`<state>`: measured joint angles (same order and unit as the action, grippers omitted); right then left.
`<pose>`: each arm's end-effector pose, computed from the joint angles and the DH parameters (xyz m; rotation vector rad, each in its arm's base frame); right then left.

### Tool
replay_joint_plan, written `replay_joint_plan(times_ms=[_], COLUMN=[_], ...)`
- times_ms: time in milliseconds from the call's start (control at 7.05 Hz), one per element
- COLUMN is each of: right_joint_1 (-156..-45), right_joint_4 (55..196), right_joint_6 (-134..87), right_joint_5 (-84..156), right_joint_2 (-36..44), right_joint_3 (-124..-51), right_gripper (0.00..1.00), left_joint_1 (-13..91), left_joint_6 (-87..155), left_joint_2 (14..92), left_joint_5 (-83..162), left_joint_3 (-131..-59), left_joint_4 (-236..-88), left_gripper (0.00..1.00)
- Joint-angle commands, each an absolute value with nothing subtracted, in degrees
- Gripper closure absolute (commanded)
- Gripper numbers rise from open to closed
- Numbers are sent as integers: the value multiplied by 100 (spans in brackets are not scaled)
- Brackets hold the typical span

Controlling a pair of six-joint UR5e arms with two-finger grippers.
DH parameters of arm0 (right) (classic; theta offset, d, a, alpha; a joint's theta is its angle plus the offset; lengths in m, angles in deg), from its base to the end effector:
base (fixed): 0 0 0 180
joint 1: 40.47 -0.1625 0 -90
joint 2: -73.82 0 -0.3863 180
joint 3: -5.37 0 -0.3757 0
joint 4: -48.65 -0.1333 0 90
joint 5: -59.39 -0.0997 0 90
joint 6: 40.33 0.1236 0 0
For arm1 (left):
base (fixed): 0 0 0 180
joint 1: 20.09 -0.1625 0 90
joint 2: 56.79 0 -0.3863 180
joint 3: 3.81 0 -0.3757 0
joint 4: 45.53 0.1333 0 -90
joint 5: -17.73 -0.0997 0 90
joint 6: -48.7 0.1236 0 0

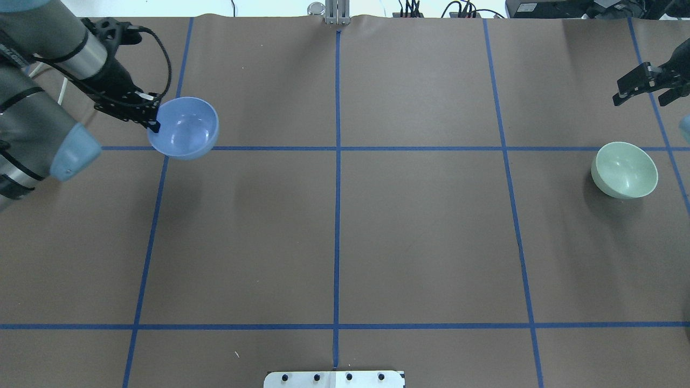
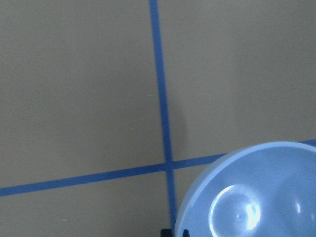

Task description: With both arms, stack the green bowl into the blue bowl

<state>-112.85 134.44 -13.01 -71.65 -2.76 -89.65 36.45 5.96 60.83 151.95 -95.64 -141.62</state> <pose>-0.1240 -0.5628 0.4671 0.0793 -0.7970 0.0186 0.3129 -0.5590 0.3342 0.0028 0.9485 0.0896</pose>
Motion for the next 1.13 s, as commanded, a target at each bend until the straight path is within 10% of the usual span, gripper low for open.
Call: replay_joint_plan(times_ms=[0, 993], right_joint_1=[-10974, -10272], right_joint_4=[12743, 11944], right_joint_6=[-1010, -195], right_joint_5=[-6937, -6884], right_joint_2=[-282, -712], right_joint_3=[-8509, -8454], right_gripper=[1, 1], left_joint_1=[3012, 1894], left_joint_6=[-601, -1968], left_joint_2=[6632, 7372], left_joint_5=[15124, 14202], left_joint_3=[-9618, -9478], left_joint_4=[-14160, -14230], left_gripper=[100, 100])
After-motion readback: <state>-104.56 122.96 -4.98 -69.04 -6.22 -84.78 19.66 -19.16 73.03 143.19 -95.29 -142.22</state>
